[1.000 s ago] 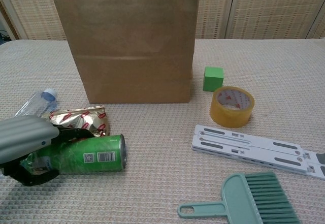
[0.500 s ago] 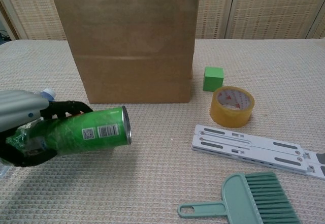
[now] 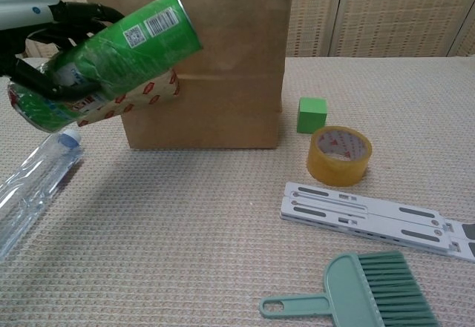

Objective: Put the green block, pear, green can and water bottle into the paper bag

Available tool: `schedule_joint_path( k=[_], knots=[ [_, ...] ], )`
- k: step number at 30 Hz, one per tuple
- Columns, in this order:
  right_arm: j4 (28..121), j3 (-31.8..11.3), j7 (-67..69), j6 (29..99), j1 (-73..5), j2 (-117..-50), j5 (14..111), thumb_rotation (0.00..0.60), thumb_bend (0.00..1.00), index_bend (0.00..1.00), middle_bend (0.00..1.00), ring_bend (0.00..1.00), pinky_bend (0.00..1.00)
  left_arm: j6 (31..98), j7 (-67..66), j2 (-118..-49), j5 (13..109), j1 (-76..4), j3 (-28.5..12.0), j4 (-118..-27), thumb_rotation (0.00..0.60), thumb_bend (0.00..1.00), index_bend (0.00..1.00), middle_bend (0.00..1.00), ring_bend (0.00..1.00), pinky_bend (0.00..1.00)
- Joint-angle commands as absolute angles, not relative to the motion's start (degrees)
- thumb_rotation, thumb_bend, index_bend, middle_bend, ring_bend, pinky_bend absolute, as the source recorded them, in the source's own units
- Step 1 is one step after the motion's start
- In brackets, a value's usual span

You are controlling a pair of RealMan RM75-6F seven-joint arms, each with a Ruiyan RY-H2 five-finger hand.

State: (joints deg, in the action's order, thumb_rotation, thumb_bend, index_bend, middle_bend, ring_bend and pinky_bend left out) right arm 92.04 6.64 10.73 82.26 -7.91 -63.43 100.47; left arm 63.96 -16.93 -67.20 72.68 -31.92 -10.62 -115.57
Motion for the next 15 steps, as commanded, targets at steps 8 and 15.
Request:
schedule_joint_path(
  k=[8, 15],
  knots=[
    [92.06, 6.67, 11.14, 82.25, -7.94, -63.21, 100.48, 0.6, 0.07, 0.0, 0.0, 0.0, 0.02, 65.56, -20.71, -60.22, 71.4, -32.01, -11.74, -115.5, 0.6, 0.57, 0.6, 0.65, 0.62, 0.74],
    [92.05, 6.71, 10.96, 82.2, -7.9, -63.29, 100.5, 0.6, 0.07, 0.0, 0.0, 0.0, 0.02, 67.17, -17.64, -56.5, 71.5, -29.49, -10.61, -113.75, 0.6, 0.57, 0.61, 0.65, 0.62, 0.74]
  ],
)
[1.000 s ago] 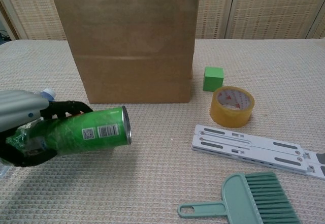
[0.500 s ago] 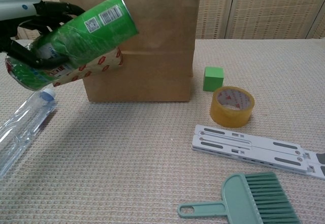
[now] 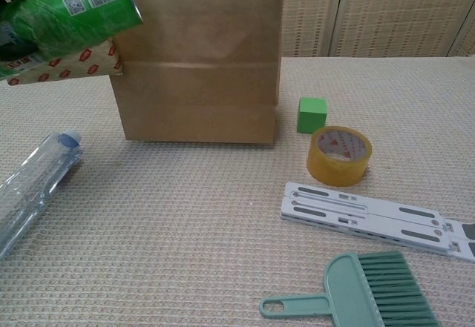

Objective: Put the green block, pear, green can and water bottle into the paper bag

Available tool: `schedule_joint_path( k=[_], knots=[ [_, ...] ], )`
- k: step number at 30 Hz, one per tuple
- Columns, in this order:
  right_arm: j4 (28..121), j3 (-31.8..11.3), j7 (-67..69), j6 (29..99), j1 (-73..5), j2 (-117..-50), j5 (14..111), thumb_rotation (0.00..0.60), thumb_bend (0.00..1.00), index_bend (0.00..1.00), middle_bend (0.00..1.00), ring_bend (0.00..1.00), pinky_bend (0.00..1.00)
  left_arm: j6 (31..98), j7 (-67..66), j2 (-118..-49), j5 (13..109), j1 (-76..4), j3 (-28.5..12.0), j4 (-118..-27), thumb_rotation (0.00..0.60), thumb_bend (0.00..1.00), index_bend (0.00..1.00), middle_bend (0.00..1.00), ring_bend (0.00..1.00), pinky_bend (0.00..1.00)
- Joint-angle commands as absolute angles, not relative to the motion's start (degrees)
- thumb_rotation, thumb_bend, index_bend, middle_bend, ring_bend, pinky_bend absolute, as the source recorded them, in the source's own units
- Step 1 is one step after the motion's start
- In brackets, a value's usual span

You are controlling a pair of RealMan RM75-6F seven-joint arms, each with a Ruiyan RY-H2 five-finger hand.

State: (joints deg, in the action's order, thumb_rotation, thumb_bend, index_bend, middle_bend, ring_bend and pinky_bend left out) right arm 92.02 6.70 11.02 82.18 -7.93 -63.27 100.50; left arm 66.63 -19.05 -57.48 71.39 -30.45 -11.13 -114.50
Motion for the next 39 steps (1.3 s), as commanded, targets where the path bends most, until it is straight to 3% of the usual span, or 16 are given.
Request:
schedule_joint_path(
  k=[1, 10, 20, 32, 39],
  knots=[
    [92.07, 6.71, 10.95, 82.21, -7.88, -63.29, 100.48, 0.6, 0.07, 0.0, 0.0, 0.0, 0.02, 67.23, -17.12, -56.16, 71.63, -29.19, -10.39, -113.51, 0.6, 0.57, 0.61, 0.65, 0.62, 0.74],
    [92.07, 6.75, 10.39, 82.19, -7.76, -63.5, 100.49, 0.6, 0.07, 0.0, 0.0, 0.0, 0.02, 70.37, -13.24, -54.92, 71.84, -27.01, -10.81, -110.34, 0.6, 0.57, 0.61, 0.65, 0.62, 0.74],
    [91.91, 6.7, 10.26, 82.47, -7.65, -63.58, 100.61, 0.6, 0.07, 0.0, 0.0, 0.0, 0.02, 74.48, -11.2, -58.73, 66.3, -29.03, -17.52, -108.98, 0.6, 0.57, 0.61, 0.65, 0.62, 0.73],
    [91.82, 6.7, 10.35, 82.22, -7.76, -63.51, 100.54, 0.6, 0.07, 0.0, 0.0, 0.0, 0.02, 74.18, -10.5, -63.31, 64.19, -35.98, -24.62, -114.39, 0.6, 0.57, 0.61, 0.65, 0.62, 0.73],
    [91.76, 6.71, 10.29, 82.28, -7.74, -63.4, 100.56, 0.6, 0.07, 0.0, 0.0, 0.0, 0.02, 71.66, -15.14, -67.62, 62.39, -43.19, -27.42, -112.66, 0.6, 0.57, 0.61, 0.65, 0.62, 0.73]
  ],
)
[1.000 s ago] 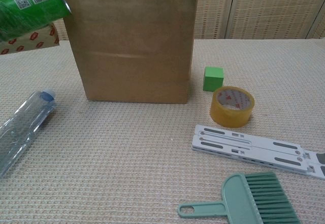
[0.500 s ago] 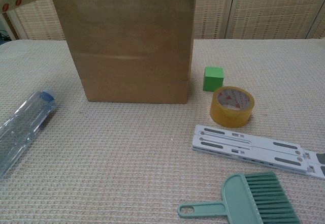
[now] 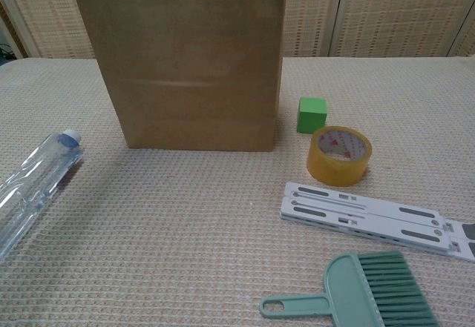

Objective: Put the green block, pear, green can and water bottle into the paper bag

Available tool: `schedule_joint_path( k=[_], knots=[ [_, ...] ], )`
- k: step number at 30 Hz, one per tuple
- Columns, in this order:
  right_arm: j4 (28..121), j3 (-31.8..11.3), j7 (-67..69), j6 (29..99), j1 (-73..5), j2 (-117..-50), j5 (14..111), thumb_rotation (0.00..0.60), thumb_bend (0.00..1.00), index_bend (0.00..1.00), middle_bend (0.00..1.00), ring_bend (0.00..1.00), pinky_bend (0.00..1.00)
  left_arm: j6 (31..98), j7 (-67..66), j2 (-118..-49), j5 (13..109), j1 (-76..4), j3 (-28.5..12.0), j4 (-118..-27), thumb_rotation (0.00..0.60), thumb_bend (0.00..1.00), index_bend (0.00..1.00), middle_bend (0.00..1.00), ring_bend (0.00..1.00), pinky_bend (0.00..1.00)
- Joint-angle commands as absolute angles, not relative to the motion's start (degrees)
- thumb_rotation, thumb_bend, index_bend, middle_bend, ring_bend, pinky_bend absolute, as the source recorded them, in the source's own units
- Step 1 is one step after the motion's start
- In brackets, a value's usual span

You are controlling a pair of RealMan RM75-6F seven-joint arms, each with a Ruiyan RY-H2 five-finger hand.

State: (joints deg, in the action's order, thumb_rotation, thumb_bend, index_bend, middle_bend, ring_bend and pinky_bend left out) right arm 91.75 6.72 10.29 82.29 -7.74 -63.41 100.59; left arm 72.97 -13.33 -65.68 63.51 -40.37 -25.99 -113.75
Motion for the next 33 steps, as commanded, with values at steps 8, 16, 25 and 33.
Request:
schedule_joint_path(
  k=[8, 16, 25, 33],
  knots=[
    [91.94, 6.57, 10.08, 81.84, -7.83, -63.29, 100.03, 0.6, 0.07, 0.0, 0.0, 0.0, 0.02, 68.25, -18.01, -71.56, 58.87, -50.18, -29.42, -109.09, 0.6, 0.57, 0.61, 0.66, 0.63, 0.74],
    [92.39, 6.49, 10.05, 81.37, -8.01, -63.09, 99.72, 0.6, 0.07, 0.0, 0.0, 0.0, 0.02, 65.68, -18.63, -75.01, 56.57, -53.68, -27.71, -107.12, 0.6, 0.58, 0.61, 0.66, 0.63, 0.74],
    [92.76, 6.37, 9.92, 81.04, -8.05, -62.95, 99.27, 0.6, 0.07, 0.0, 0.0, 0.0, 0.02, 59.08, -10.75, -75.97, 69.9, -56.84, -23.74, -100.47, 0.6, 0.58, 0.62, 0.66, 0.63, 0.74],
    [92.9, 6.37, 9.65, 80.83, -8.1, -62.95, 99.23, 0.6, 0.07, 0.0, 0.0, 0.0, 0.02, 56.57, -8.66, -75.91, 75.58, -58.89, -21.39, -95.63, 0.6, 0.58, 0.63, 0.67, 0.63, 0.74]
  ],
)
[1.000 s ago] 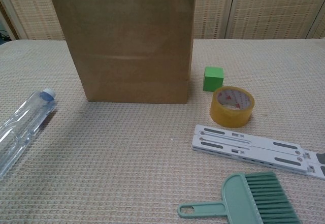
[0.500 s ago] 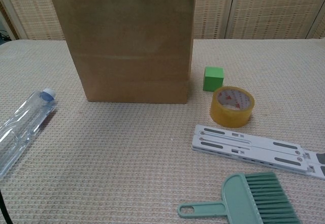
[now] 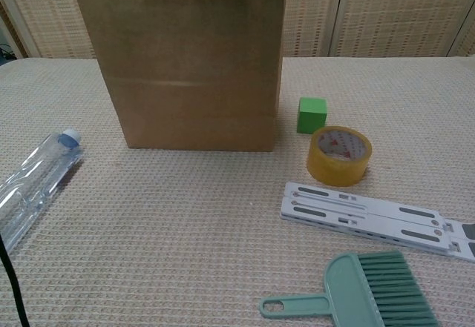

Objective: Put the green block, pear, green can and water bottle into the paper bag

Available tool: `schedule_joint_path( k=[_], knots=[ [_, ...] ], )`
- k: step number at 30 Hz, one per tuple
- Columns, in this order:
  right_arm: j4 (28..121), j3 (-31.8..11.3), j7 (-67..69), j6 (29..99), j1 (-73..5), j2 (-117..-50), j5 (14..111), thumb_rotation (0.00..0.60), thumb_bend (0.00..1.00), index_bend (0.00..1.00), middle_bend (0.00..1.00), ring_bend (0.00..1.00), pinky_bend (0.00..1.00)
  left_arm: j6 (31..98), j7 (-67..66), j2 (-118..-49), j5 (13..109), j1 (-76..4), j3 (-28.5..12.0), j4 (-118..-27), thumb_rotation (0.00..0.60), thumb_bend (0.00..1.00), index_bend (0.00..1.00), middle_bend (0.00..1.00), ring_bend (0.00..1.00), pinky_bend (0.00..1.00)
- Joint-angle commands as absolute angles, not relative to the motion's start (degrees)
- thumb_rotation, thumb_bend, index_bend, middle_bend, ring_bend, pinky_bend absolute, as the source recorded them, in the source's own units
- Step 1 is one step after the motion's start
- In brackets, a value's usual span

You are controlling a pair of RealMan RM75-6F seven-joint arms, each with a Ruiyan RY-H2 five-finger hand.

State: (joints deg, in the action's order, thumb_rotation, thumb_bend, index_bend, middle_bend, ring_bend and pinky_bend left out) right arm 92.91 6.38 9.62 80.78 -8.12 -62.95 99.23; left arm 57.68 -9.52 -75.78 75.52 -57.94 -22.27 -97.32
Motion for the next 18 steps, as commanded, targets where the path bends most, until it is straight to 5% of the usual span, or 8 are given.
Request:
schedule_joint_path(
  k=[1, 18],
  knots=[
    [92.93, 6.36, 9.7, 80.84, -8.11, -62.93, 99.23, 0.6, 0.07, 0.0, 0.0, 0.0, 0.02, 56.57, -8.58, -76.11, 75.53, -59.0, -21.34, -95.27, 0.6, 0.58, 0.63, 0.67, 0.63, 0.74],
    [93.44, 6.25, 9.81, 80.13, -8.38, -62.6, 98.8, 0.6, 0.07, 0.0, 0.0, 0.0, 0.02, 62.33, -8.21, -73.11, 73.87, -57.1, -23.91, -96.79, 0.6, 0.58, 0.64, 0.68, 0.64, 0.74]
  ],
)
